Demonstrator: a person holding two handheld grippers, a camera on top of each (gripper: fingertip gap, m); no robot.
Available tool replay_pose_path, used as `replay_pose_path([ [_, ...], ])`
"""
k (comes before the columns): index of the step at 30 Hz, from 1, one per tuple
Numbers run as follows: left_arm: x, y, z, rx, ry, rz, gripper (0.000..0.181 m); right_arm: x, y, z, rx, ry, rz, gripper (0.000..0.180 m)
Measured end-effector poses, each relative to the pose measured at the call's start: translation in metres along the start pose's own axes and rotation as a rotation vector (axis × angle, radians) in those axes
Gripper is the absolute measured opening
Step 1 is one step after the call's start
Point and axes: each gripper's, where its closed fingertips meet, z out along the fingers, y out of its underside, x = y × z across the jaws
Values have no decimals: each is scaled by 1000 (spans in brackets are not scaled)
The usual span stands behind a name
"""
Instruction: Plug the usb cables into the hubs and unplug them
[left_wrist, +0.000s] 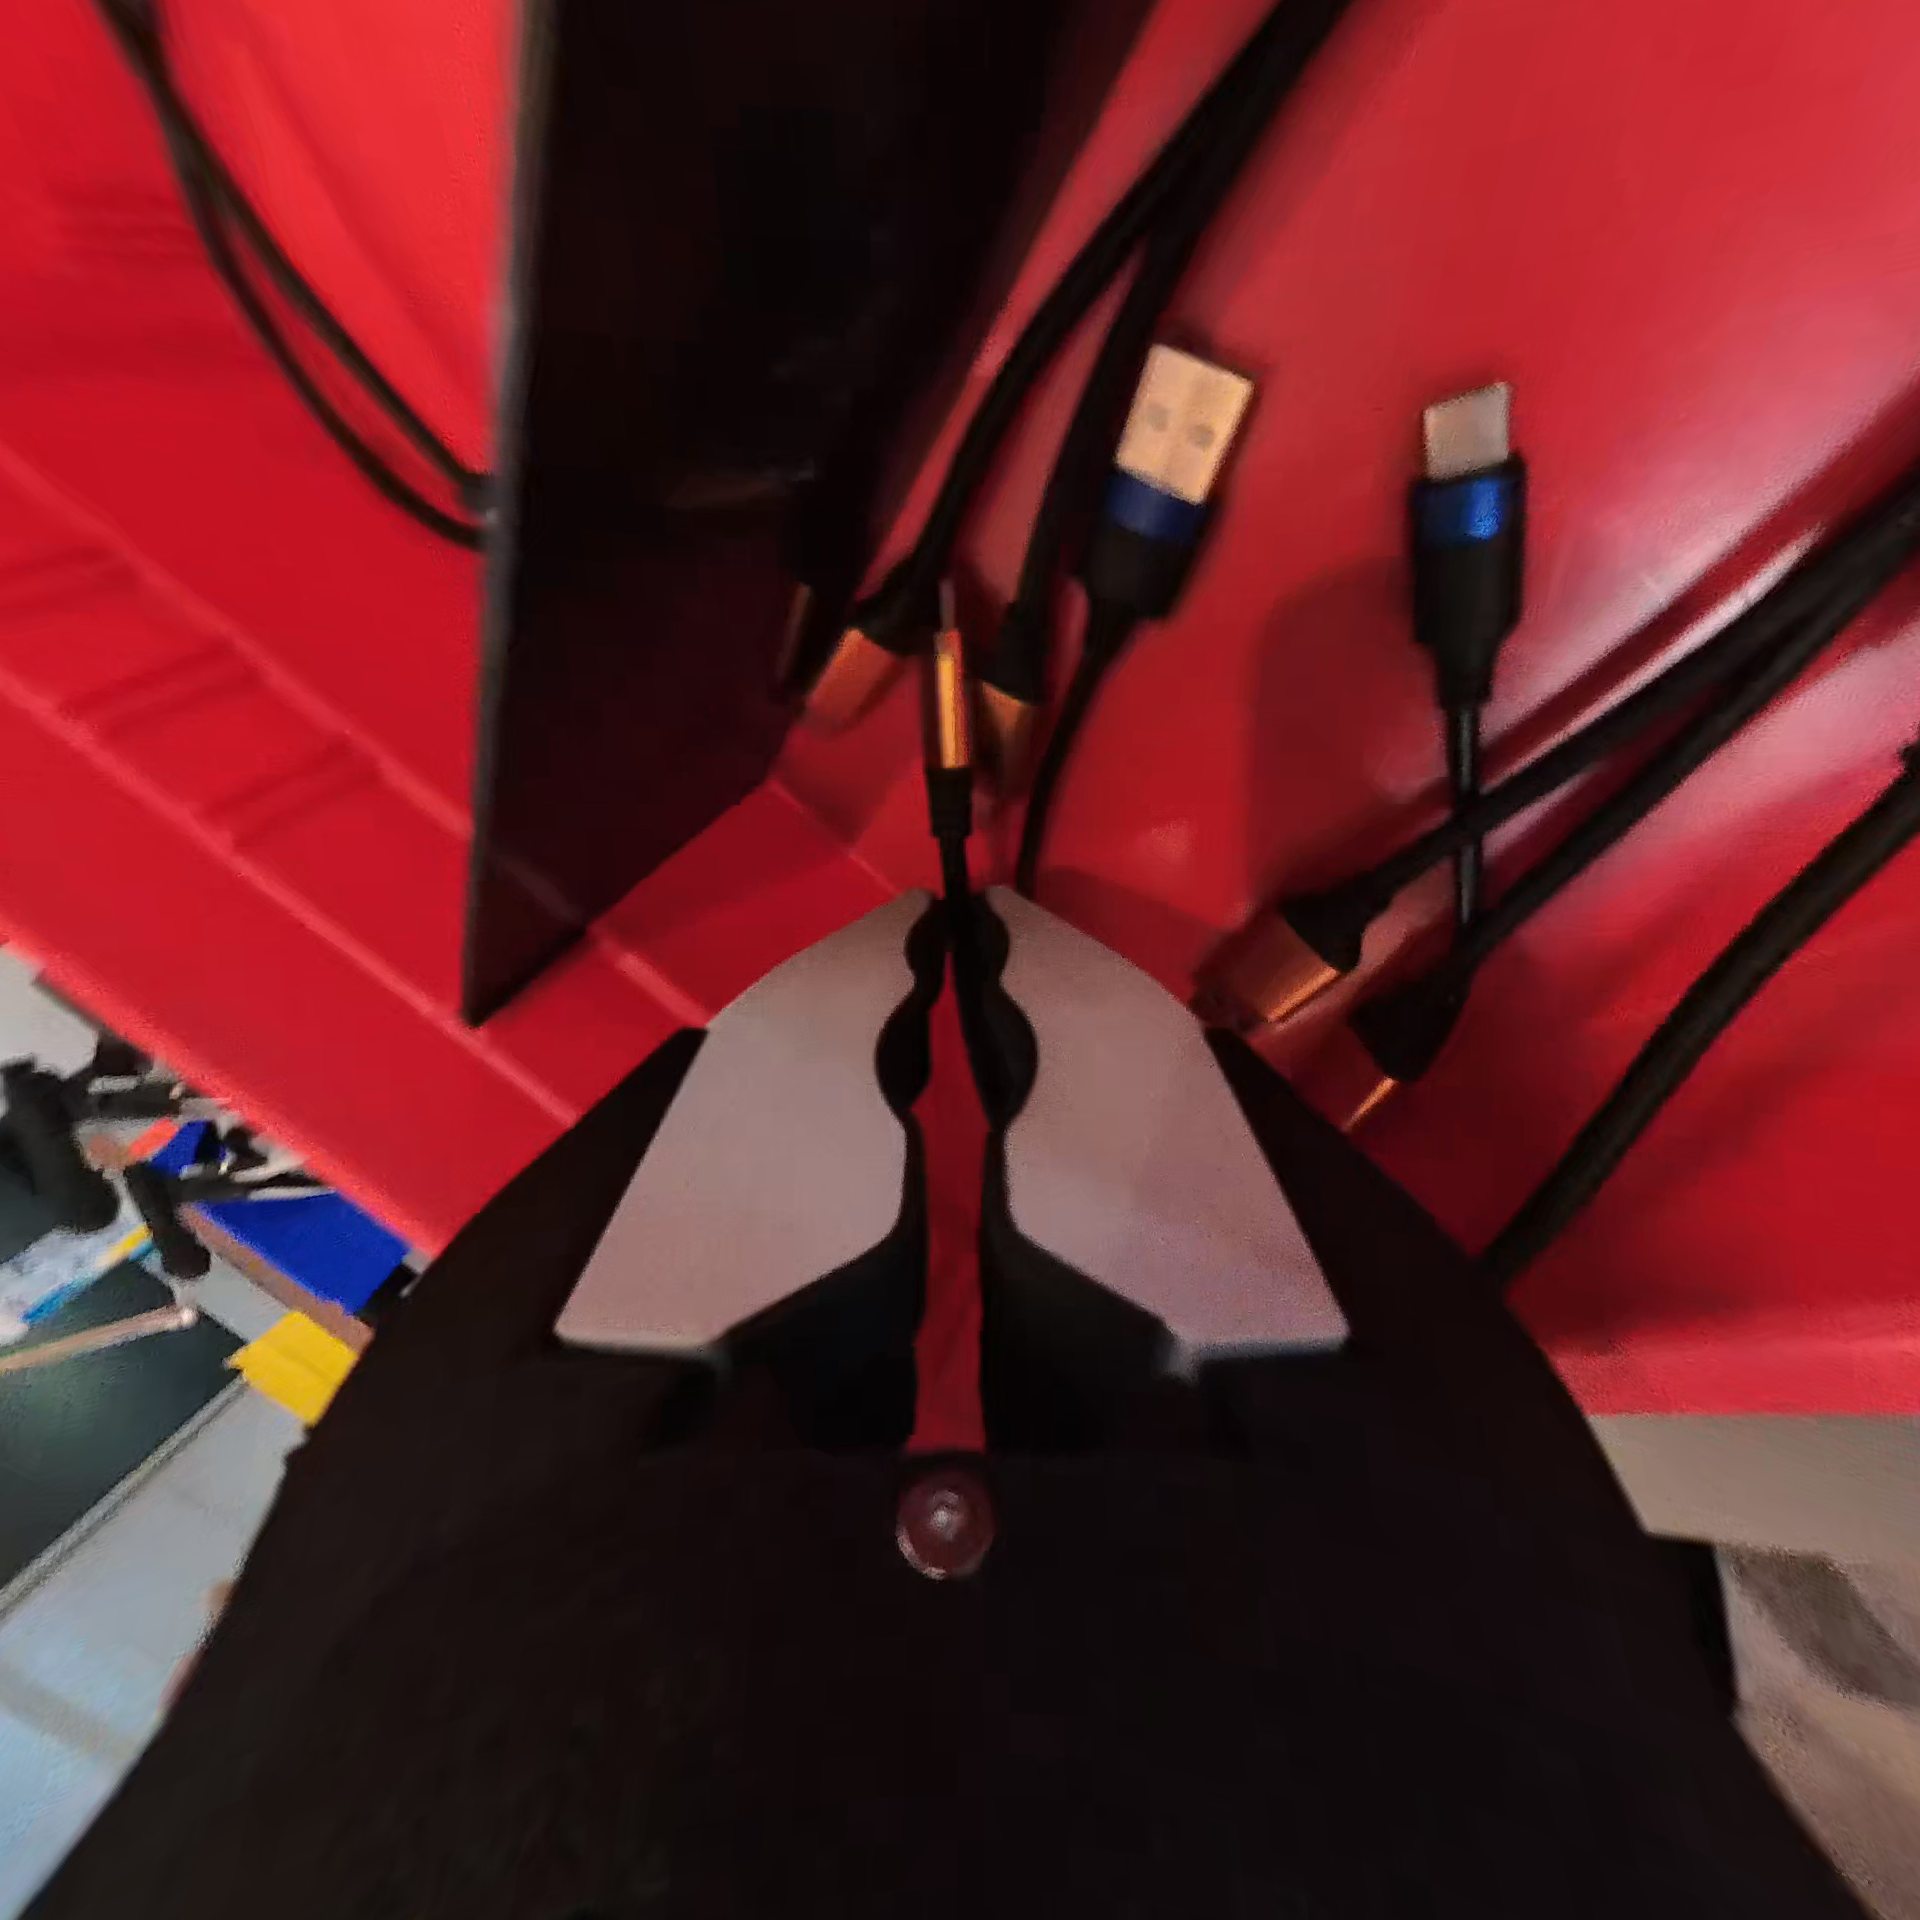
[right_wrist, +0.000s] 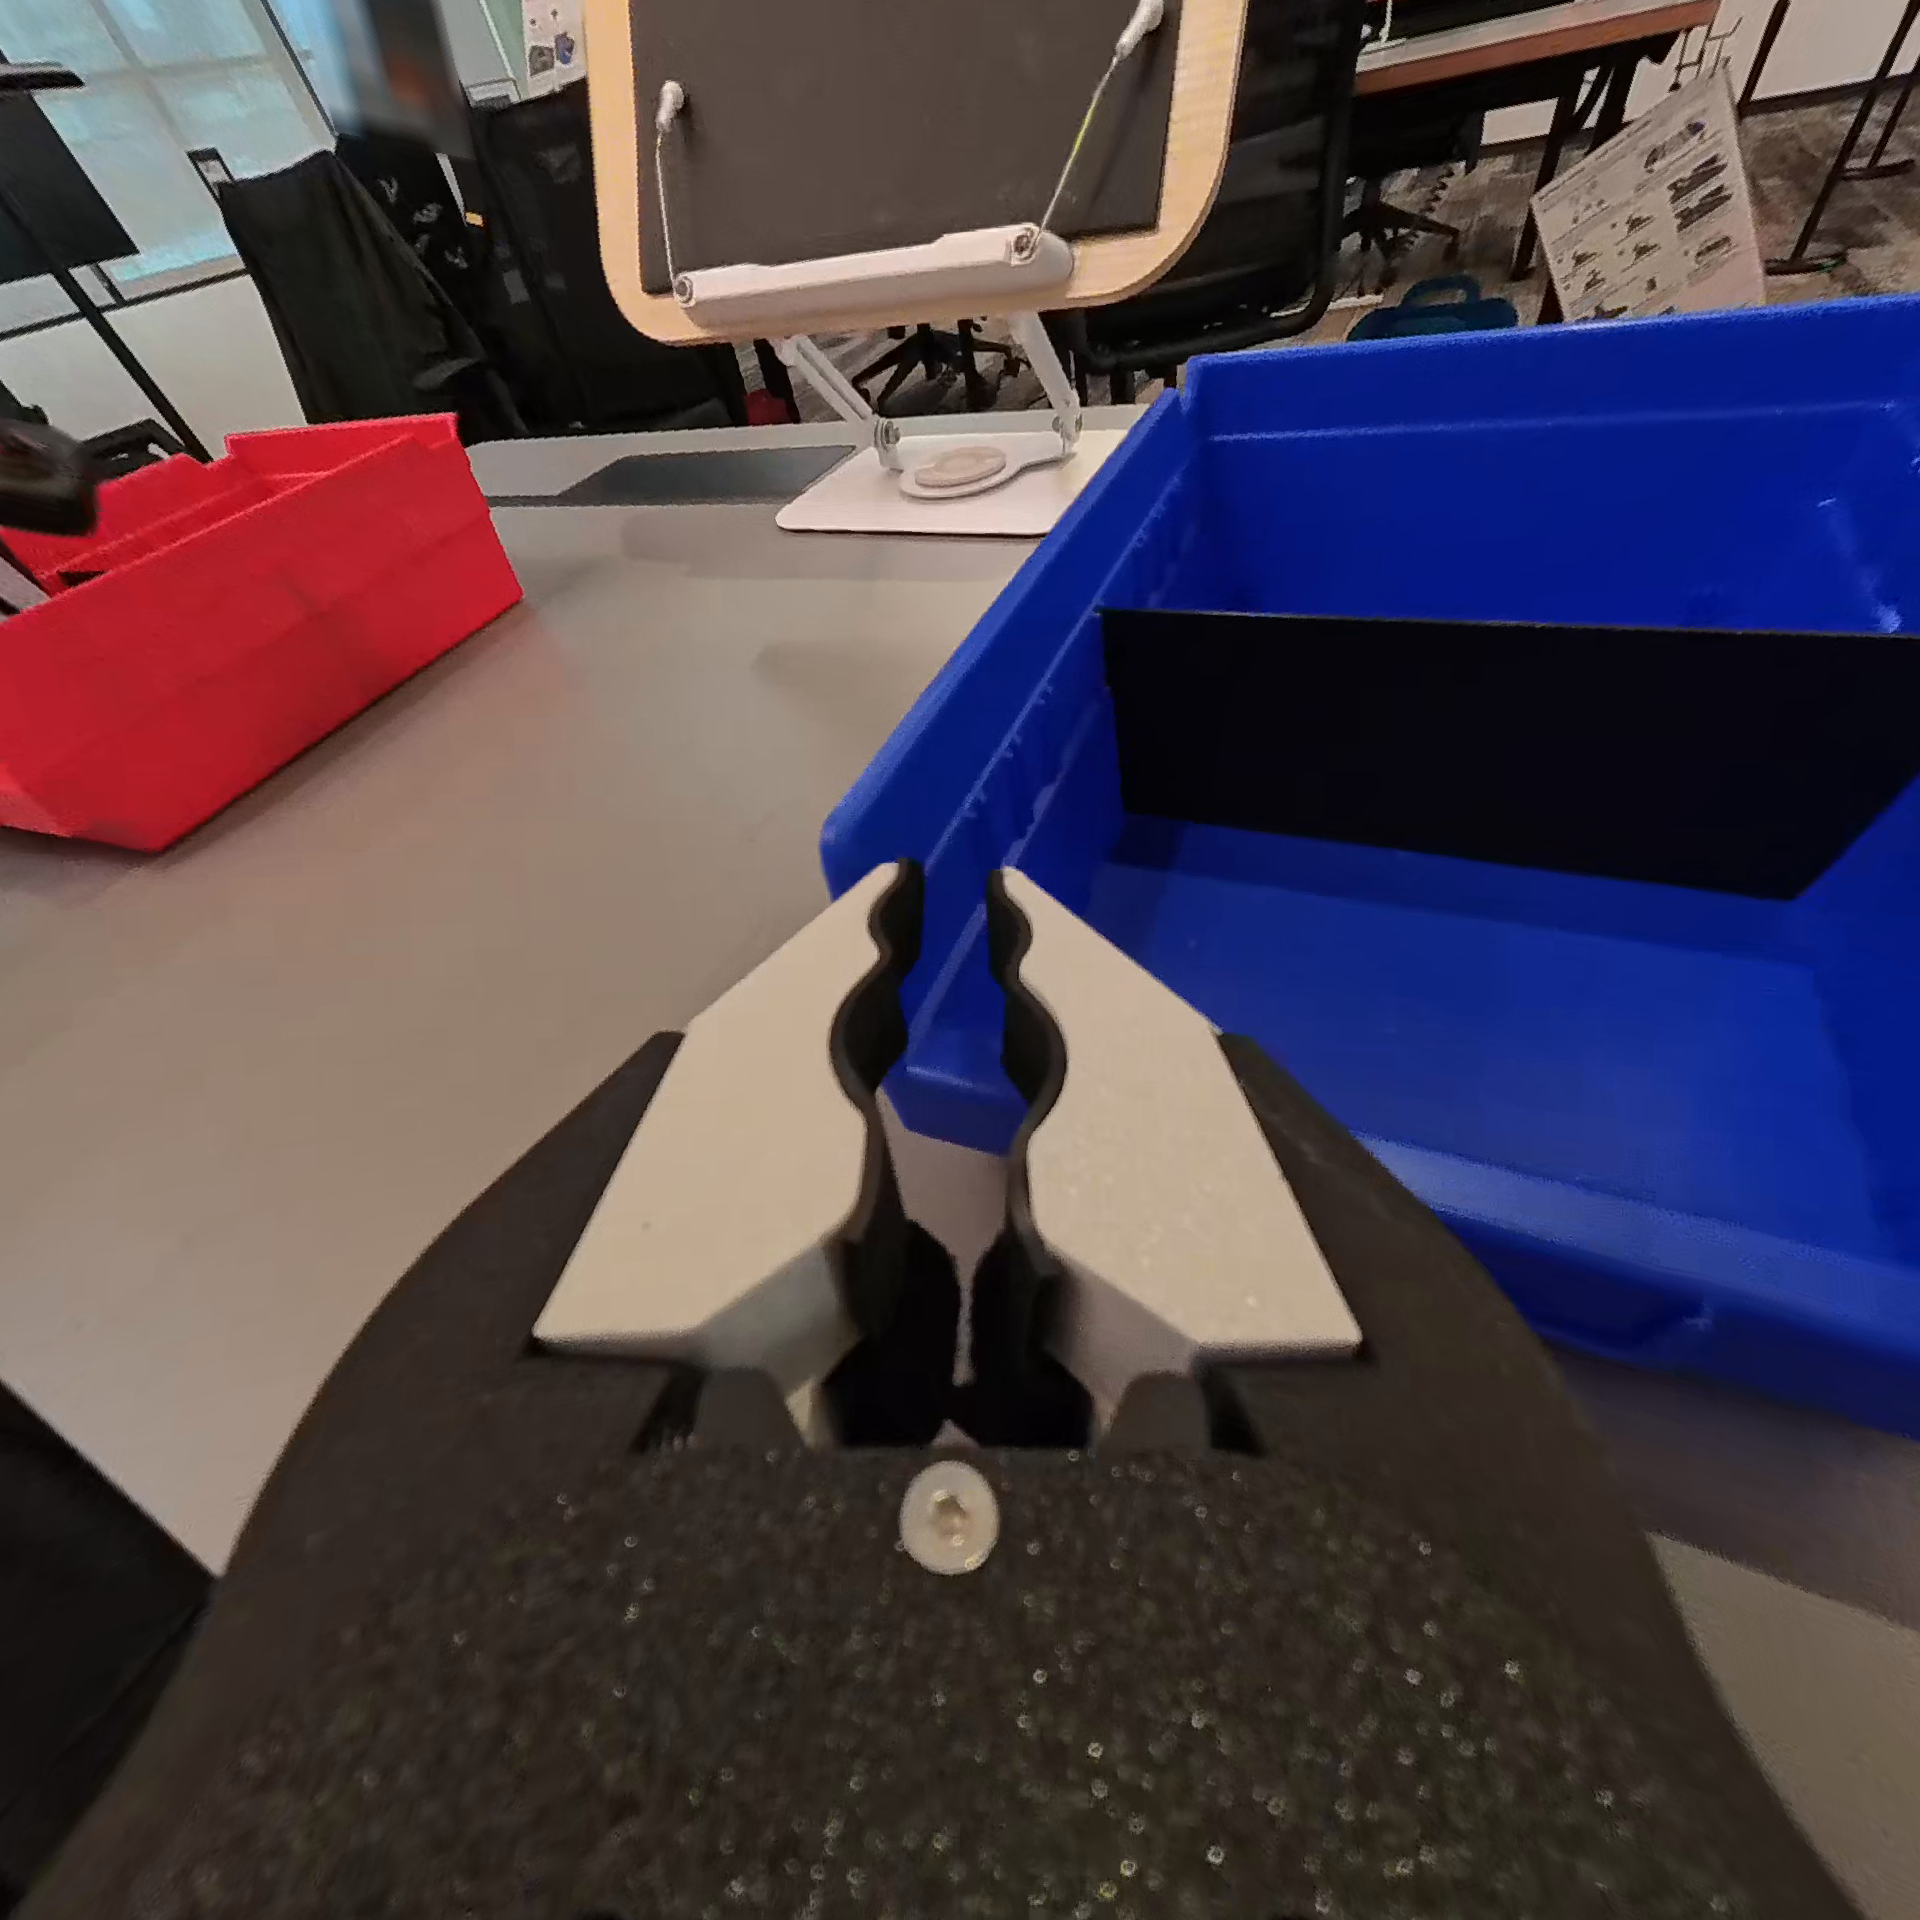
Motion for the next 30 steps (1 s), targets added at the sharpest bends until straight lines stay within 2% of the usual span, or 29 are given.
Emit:
replay_pose_path([
  [3,-18,2,-40,82,-152,-111,4,2,3,2,-10,-11,20,10],
  [8,-49,12,-161,309,-292,-326,3,2,4,4,-11,-47,87,10],
  [12,-51,1,-251,575,-217,-418,4,4,4,2,-13,-63,121,10],
  [16,-50,-12,-298,651,-257,-392,3,9,2,0,-4,-66,148,11],
  [20,-17,-59,-339,835,-170,-323,3,13,2,0,-2,-76,186,11],
  [23,17,-103,-358,976,-43,-292,3,13,4,1,-9,-93,216,12],
  [25,41,-133,-353,1032,72,-293,3,12,4,1,-12,-102,225,12],
  [30,96,-183,-272,943,315,-380,4,15,4,-1,-11,-89,214,12],
])
